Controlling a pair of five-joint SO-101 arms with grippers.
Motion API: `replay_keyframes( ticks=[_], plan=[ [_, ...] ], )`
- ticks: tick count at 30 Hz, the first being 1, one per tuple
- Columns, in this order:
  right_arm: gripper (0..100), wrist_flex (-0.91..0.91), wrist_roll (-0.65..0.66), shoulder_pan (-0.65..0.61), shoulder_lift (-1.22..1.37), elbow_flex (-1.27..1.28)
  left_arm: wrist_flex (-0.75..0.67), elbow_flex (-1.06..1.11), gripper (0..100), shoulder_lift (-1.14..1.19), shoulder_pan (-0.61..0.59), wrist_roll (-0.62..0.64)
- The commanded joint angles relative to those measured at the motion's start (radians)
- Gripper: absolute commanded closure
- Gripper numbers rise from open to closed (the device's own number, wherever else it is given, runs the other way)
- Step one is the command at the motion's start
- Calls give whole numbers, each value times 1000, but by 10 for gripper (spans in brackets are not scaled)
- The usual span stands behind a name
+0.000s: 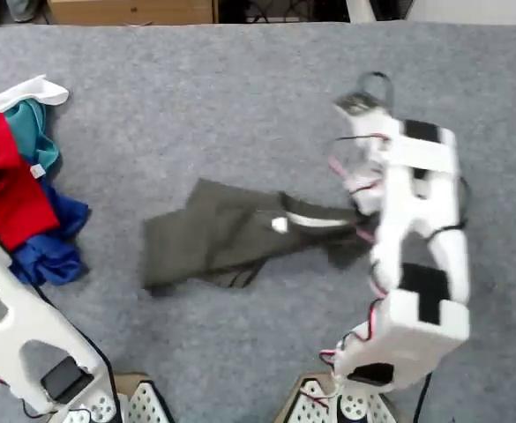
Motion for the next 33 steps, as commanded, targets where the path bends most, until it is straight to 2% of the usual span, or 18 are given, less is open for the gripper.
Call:
replay_keyframes(
  ticks=[1, 5, 9, 14, 17, 24, 29, 33],
  plan=[
    [984, -20, 146, 175, 16, -4, 11, -16, 680, -72, 30, -12],
    [984, -20, 310, 324, 39, -12, 11, 74, 680, -74, 59, -35],
    [975, -15, 431, 404, 45, -10, 11, 124, 680, -74, 67, -52],
    [808, -15, 440, 423, 19, -38, 11, 120, 680, -75, 62, -54],
    [747, -11, 440, 416, -28, -44, 11, 130, 680, -100, 50, -54],
    [744, -32, 440, 364, -191, -53, 11, 170, 680, -218, -2, -54],
    [744, -104, 436, 342, -280, -120, 11, 412, 680, -341, -81, -74],
    [744, 55, 436, 152, -354, -189, 11, 687, 699, -503, -116, -140]
  ],
)
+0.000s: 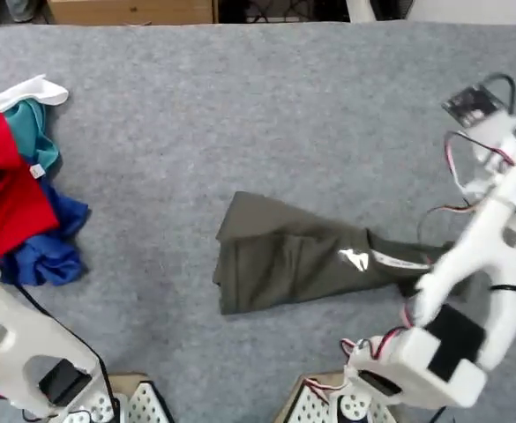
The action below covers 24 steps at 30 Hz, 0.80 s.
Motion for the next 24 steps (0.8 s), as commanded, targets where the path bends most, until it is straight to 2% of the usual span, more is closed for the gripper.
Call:
replay_keyframes(
  ticks=[1, 7, 12, 18, 22, 24],
  plan=[
    [744, 129, 5, -216, -101, -93, 11, 251, 713, -204, -21, -55],
    [744, 262, -176, -749, -125, -119, 6, 704, 732, -500, -10, -124],
    [744, 262, -241, -1056, -33, -81, -34, 1027, 732, -698, -36, -152],
    [744, 262, -235, -1214, 159, -85, -215, 1310, 731, -856, -71, -152],
    [744, 264, -226, -1240, 272, -113, -288, 1405, 731, -902, -71, -152],
    [744, 270, -175, -1237, 305, -128, -296, 1419, 731, -904, -70, -152]
  ],
)
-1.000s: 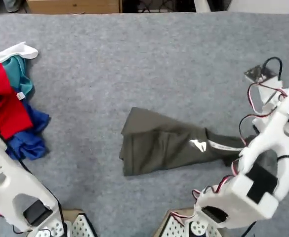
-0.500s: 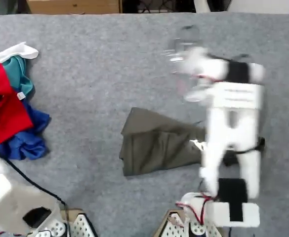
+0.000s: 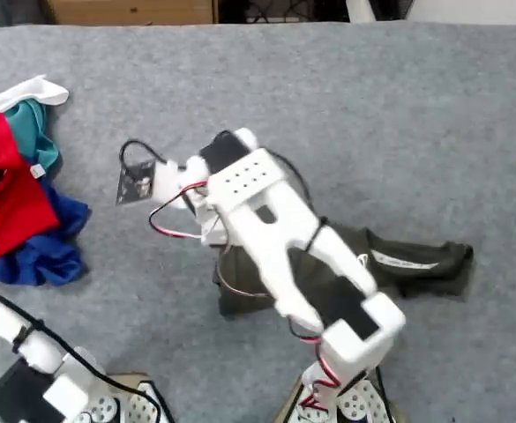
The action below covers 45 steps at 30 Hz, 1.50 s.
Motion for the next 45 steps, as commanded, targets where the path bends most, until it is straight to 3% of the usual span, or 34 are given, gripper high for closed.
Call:
replay_keyframes(
  ticks=[1, 10, 15, 24, 35, 45],
  plan=[
    [744, 8, 69, -6, 28, -58, -32, 16, 731, -40, -1, -5],
    [744, 51, 94, -5, 36, -27, -34, 8, 731, -40, 5, -5],
    [745, -21, 89, -6, 38, 50, -34, 10, 731, -38, 5, -5],
    [983, -132, 87, 8, 38, 145, -34, 16, 731, -38, 5, -5],
    [975, -126, 86, 71, 27, 137, -34, 10, 731, -38, 5, -5],
    [985, -104, -100, 133, -96, -246, -26, 21, 731, -38, 42, 0]
  ],
)
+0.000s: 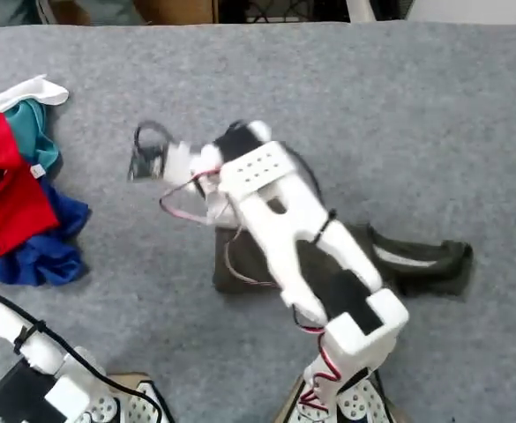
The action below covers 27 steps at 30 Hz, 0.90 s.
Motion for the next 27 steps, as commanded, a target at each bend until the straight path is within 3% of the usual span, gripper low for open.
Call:
replay_keyframes(
  ticks=[1, 5, 11, 21, 27],
  plan=[
    [985, 6, -86, 69, -74, -232, -8, 4, 731, -32, 42, 0],
    [985, 5, -190, 221, -70, -444, 5, 28, 731, -35, 104, 2],
    [985, 5, -201, 543, -10, -527, 37, 35, 732, -34, 305, 11],
    [985, -23, -195, 1013, 254, -535, -92, 127, 732, 55, 929, 163],
    [985, -157, -66, 1280, 389, -535, -123, 7, 732, 215, 1204, 261]
  ],
)
